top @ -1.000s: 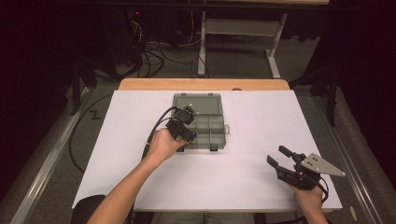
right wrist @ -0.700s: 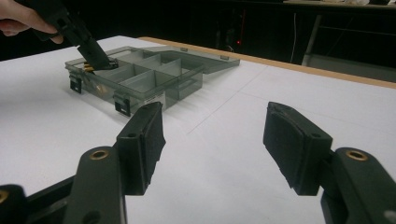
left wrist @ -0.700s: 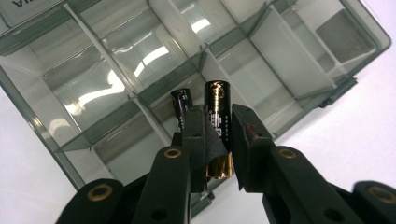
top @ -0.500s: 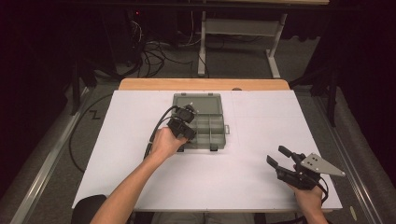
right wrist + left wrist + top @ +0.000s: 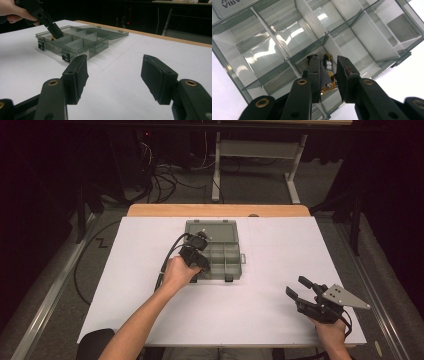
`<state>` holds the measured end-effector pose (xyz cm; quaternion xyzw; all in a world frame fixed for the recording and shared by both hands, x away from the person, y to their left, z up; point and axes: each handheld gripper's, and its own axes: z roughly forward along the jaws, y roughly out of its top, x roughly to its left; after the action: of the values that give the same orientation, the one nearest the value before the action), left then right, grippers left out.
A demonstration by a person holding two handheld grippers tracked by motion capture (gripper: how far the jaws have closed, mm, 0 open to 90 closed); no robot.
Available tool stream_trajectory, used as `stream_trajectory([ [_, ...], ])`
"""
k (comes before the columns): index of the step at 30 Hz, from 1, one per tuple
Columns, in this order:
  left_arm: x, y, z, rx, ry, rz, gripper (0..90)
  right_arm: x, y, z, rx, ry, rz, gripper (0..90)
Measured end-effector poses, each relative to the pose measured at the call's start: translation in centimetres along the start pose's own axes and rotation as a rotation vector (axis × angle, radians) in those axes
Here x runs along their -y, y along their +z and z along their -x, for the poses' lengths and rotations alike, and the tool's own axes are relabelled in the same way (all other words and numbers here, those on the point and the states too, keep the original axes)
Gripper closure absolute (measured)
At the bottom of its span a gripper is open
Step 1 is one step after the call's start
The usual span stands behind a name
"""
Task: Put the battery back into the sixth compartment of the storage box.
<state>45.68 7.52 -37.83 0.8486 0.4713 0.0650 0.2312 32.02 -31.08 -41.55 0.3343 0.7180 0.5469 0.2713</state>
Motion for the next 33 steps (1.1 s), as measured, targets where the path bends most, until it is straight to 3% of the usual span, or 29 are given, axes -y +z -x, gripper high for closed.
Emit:
stream_trajectory([
  [7, 0.3, -0.3, 0.1, 0.006, 0.02, -0.001, 68.8, 0.0, 0.1, 0.1, 0.008, 0.009, -0.003, 39.9],
  [22, 0.9, -1.5, -0.6, 0.023, 0.012, 0.045, 57.7, 0.0, 0.2, -0.1, 0.007, 0.007, -0.003, 39.8],
  [33, 1.8, -2.5, -0.8, 0.006, 0.01, 0.074, 50.9, -0.2, 0.3, -0.3, -0.003, -0.005, -0.002, 39.8],
])
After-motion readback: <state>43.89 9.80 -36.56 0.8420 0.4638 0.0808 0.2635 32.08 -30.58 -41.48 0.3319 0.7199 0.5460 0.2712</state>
